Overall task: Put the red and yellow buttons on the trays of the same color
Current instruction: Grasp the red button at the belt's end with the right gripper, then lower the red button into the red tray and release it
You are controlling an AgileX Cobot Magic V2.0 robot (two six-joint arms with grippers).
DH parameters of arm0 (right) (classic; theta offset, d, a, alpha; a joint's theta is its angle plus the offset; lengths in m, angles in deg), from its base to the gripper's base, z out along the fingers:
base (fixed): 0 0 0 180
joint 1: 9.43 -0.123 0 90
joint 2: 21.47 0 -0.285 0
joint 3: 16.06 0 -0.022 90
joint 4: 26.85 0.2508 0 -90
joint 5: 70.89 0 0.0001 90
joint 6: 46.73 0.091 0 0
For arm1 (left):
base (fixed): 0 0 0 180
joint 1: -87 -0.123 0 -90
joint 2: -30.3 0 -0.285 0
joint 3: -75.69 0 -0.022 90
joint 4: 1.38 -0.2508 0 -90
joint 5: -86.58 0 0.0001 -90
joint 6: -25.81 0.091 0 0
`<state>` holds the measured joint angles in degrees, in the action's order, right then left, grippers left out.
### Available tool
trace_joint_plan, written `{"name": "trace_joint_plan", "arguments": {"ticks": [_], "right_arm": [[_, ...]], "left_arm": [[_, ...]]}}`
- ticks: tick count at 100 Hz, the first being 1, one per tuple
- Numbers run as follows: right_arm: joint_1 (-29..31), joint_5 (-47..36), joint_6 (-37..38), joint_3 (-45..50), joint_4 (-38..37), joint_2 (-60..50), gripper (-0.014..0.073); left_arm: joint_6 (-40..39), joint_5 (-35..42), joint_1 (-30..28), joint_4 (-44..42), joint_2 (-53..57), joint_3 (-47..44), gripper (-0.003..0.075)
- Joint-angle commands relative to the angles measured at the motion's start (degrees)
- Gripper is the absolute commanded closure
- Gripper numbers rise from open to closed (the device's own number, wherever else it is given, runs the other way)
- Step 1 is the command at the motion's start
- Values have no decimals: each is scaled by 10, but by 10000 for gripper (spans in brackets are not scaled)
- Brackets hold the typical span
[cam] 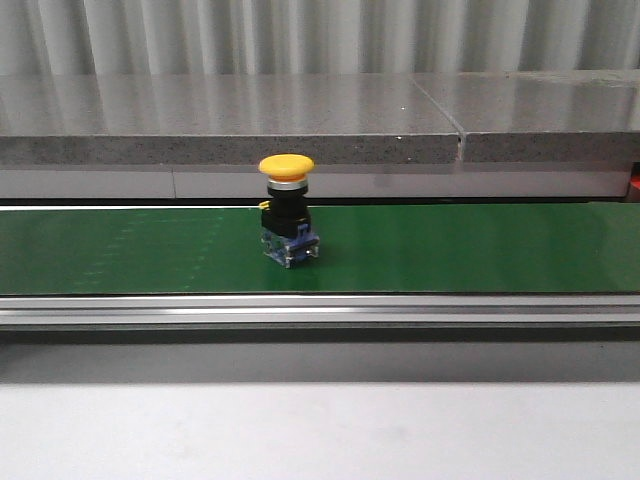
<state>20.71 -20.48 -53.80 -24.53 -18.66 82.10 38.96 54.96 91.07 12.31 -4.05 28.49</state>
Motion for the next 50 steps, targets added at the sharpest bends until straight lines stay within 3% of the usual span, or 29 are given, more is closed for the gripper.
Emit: {"name": "trace_joint_plan", "arguments": {"ticks": [1, 16, 50], "right_arm": [[31, -32, 3, -44, 19, 14, 515], [59, -31, 3, -100, 49, 89, 515], [59, -41, -8, -171, 49, 201, 515]], "left_arm": [[-6, 42, 4, 10, -2, 16, 740], [-6, 42, 4, 10, -2, 16, 740], [-6, 42, 4, 10, -2, 16, 740]]}}
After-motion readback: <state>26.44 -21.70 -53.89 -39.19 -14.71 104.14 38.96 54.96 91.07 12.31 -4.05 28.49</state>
